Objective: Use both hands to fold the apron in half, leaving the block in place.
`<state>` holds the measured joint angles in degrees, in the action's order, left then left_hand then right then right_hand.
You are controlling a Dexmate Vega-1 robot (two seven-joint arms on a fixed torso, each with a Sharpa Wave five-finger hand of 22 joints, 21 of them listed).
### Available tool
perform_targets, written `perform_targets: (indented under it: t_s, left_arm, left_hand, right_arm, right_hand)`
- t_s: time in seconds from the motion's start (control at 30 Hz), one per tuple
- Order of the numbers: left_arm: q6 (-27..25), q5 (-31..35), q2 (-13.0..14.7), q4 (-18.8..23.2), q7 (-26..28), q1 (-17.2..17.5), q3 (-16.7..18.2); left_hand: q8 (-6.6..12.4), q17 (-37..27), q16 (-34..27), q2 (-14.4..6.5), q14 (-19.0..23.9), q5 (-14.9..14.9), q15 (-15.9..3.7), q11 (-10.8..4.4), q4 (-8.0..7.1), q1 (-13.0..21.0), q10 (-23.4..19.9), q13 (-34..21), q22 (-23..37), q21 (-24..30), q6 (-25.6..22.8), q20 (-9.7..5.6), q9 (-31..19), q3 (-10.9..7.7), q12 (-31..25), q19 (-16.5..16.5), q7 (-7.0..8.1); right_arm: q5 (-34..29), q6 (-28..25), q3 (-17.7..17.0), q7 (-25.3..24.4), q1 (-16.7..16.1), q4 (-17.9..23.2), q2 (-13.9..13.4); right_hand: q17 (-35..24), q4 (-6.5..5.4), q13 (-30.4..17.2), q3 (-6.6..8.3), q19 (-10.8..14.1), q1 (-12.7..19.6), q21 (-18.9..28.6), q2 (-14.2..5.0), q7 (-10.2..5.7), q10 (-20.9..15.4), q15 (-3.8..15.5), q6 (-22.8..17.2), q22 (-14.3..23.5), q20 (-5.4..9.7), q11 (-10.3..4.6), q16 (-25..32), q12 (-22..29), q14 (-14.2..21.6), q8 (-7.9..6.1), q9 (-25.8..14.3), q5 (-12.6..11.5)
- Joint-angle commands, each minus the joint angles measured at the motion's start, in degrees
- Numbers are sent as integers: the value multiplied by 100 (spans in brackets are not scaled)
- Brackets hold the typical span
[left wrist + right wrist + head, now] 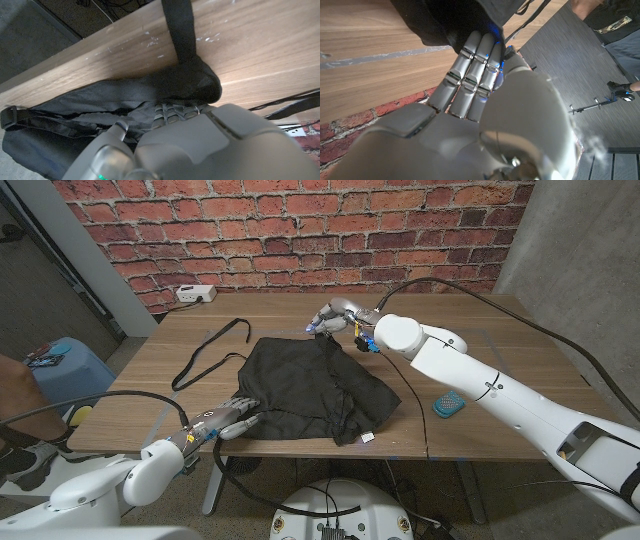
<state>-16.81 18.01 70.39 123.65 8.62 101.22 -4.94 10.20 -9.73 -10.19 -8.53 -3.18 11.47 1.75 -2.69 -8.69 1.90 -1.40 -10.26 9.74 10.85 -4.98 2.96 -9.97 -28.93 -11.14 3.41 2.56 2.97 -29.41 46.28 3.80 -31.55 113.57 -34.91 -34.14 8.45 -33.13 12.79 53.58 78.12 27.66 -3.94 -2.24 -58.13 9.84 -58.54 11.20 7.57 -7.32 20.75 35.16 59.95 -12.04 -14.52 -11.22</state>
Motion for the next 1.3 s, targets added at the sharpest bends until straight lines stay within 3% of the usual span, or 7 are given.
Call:
perform_targets:
  t_s: [0.03, 1.3]
  left_arm:
    - [55, -5, 9, -36, 18, 34, 38]
    - [123, -153, 96, -124, -32, -348, -282]
  left_hand:
    - [42, -10, -5, -19, -12, -12, -28, -34, 10, 68, -21, -24, 15, 20, -65, 19, -22, -54, -30, -30, -10]
    - [39, -9, -4, -9, -14, -19, -28, -39, 22, 82, -13, -24, 15, 16, -63, 23, -23, -119, -27, -27, -5]
  right_arm:
    - [135, 313, 90, 69, 23, -322, 233]
    - [109, 1059, 404, 463, 504, -1158, 881]
  right_hand:
    - [-32, 20, -27, -30, -12, 81, 36, 2, 25, -66, 406, -57, -5, 60, -3, -31, 3, 45, 5, -17, -11]
    - [-104, 20, -58, -81, -58, 106, 169, -16, 12, -91, 407, -60, -15, 70, 0, -169, -53, 88, 12, -27, -3]
